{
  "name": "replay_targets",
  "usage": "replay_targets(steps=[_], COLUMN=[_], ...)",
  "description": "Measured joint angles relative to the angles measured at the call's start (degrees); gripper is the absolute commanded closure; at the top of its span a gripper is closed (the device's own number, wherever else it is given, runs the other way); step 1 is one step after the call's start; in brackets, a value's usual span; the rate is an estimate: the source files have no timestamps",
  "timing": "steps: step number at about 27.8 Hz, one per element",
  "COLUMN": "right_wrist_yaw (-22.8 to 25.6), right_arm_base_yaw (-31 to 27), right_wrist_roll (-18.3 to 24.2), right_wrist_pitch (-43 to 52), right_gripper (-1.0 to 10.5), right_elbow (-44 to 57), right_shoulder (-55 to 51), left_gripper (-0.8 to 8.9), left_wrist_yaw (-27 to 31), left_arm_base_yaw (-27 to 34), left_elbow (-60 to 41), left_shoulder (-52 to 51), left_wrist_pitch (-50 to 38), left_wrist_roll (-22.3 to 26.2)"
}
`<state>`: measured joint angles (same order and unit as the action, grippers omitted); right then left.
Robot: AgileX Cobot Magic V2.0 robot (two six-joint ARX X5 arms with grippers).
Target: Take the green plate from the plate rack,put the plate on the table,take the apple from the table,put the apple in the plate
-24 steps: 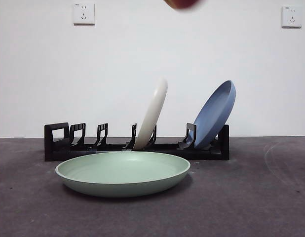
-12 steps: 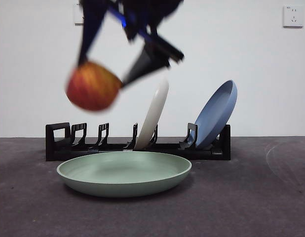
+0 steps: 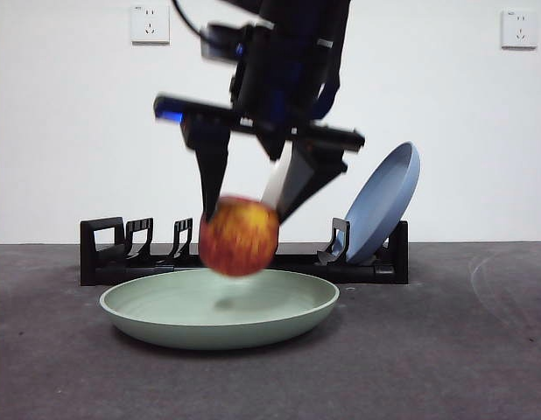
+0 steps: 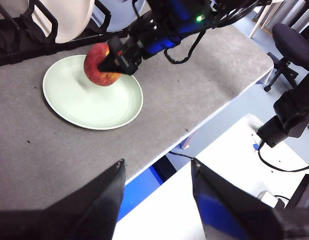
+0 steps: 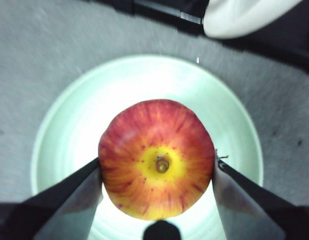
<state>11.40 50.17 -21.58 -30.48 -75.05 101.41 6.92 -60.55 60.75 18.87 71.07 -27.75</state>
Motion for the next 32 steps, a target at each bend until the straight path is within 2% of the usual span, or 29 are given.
replay_targets(steps=[7,8,11,12,13,25,29,32], right_wrist_yaw=[-0.52,-0.72,-0.79,-0.81,-0.81,-1.44,-1.51,-1.51], right_arm_base_yaw=[0.02,0.0,0.0,0.0,0.0,0.02,0.02,0.02], right_wrist_roll=[0.42,0.46,0.57,0.57,0.57,0.59,0.81,2.58], right_wrist_pitch=[-1.25,-1.25,-1.16,-1.18,-1.18,-1.53,-6.4,-13.31], right_gripper=[9.5,8.8,5.0,4.1,3.7,3.8,3.8,3.8], right_elbow=[-0.35,-0.37,-0.37,-0.37,-0.37,-0.57,-4.15,-10.6], right_shoulder=[4.28,4.28,4.28,4.28,4.28,4.83,4.87,4.85], left_gripper=[5.94,5.94,5.94,5.94,5.94,5.94,5.94,5.94], left_wrist_yaw=[0.0,0.0,0.0,0.0,0.02,0.0,0.02,0.33], left_arm_base_yaw=[0.0,0.0,0.0,0.0,0.0,0.0,0.0,0.0], left_elbow=[0.0,0.0,0.0,0.0,0.0,0.0,0.0,0.0], left_shoulder=[0.0,0.0,0.0,0.0,0.0,0.0,0.0,0.0], left_wrist_pitch=[0.2,0.35,1.25,1.44,1.46,1.46,1.46,1.29], left_wrist_roll=[-0.04,-0.22,-0.44,-0.46,-0.46,-0.81,-0.83,-0.81])
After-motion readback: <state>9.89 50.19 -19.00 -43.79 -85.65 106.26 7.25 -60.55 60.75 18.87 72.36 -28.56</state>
